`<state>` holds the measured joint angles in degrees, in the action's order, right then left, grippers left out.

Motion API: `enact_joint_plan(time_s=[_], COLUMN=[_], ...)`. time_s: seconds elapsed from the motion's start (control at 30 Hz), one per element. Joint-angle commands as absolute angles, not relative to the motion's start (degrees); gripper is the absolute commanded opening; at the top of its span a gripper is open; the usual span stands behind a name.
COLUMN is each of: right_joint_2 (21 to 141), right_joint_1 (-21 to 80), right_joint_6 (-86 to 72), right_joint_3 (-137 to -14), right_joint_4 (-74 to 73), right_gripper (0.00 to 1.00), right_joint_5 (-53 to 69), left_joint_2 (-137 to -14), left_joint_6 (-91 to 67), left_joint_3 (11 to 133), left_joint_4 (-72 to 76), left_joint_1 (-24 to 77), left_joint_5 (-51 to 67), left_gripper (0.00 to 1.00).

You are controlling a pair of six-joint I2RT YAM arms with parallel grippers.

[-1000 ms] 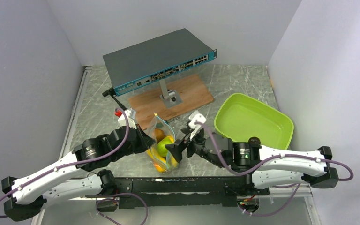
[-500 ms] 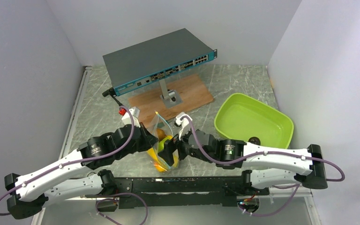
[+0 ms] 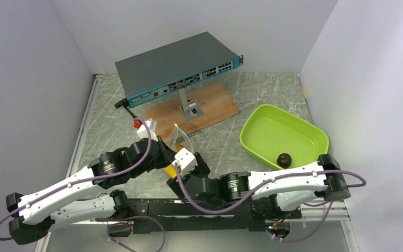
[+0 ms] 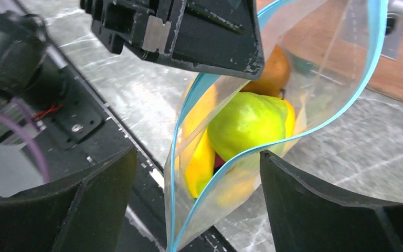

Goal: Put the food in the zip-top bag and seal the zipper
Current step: Adjust the zipper food storage bag at the center of the board.

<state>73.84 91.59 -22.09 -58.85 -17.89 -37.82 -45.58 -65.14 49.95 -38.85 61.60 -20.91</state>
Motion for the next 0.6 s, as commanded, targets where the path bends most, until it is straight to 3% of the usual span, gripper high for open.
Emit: enact_joint_plan(time_s=[0.0,0.07,0.2,0.27,0.43,0.57], right_joint_2=[77.48,77.07,73.78,71.88,66.13,60.26], right_joint_1=[93.43,93.44,93.33,92.64,85.82,80.45], right_joint_6=[-25.45,-23.9,-13.88,-9.8,0.82,5.7], right_joint_3=[-64.26,-63.48,-56.77,-53.21,-47.78,-43.95], right_joint_4=[-22.91,-20.93,-9.18,-4.04,-0.61,-1.47], right_gripper=[0.82,0.7,0.22,0.0,0.0,0.0], right_joint_5=[-55.04,-54.27,-49.23,-48.38,-30.23,-19.04], left_joint_2=[-44.48,-44.31,-43.23,-41.87,-34.2,-26.61], left_joint_6=[-67.0,-66.73,-61.5,-56.32,-38.62,-21.94], left_joint_3=[51.82,51.9,52.1,52.6,52.75,51.43], left_joint_4=[-36.7,-37.1,-37.36,-38.36,-43.7,-40.44], left_joint_1=[61.78,61.78,61.79,61.79,61.63,61.64], left_joint_5=[-23.24,-23.32,-22.77,-22.8,-23.99,-16.25], left_gripper=[0.0,0.07,0.52,0.64,0.85,0.87])
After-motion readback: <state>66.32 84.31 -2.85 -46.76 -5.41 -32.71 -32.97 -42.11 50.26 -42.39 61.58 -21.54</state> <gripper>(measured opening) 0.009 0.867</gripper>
